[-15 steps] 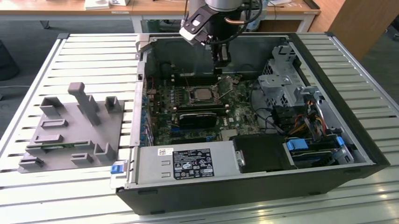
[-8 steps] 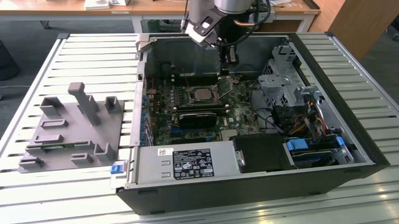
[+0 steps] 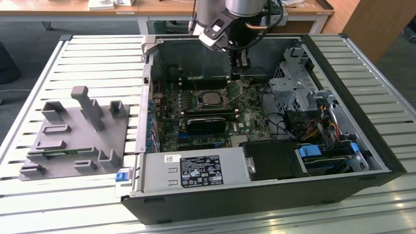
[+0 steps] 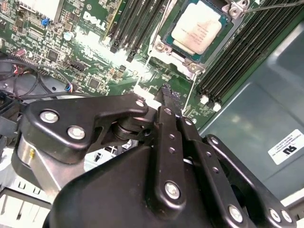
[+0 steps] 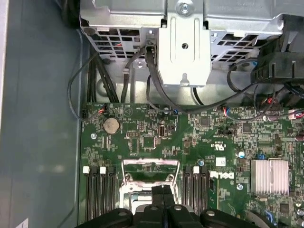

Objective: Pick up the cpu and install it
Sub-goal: 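Close the cpu cover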

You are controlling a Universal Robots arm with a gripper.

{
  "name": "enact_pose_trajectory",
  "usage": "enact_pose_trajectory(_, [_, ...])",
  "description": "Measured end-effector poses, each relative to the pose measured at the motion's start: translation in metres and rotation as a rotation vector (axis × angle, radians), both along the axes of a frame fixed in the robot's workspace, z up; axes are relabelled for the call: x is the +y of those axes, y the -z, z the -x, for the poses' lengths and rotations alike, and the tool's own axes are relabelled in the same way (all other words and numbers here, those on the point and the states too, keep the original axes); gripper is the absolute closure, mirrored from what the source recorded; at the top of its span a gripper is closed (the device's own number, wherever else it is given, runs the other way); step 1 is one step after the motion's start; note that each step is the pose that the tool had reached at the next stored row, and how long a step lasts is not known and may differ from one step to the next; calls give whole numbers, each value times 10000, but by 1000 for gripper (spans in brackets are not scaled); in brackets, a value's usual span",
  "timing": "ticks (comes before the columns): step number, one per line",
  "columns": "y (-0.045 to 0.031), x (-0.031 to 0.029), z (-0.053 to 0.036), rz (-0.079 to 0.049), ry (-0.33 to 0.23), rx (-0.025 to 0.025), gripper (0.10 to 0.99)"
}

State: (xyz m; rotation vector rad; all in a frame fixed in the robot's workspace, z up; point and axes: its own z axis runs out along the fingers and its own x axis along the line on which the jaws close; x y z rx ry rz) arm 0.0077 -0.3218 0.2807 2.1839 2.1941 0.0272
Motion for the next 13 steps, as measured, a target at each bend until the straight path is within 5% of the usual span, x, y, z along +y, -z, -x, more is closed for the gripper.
enact_pose_trajectory(7, [11, 0, -41, -1, 0, 1, 980])
enact_pose_trajectory(13, [52, 5, -205, 0, -1, 43, 980])
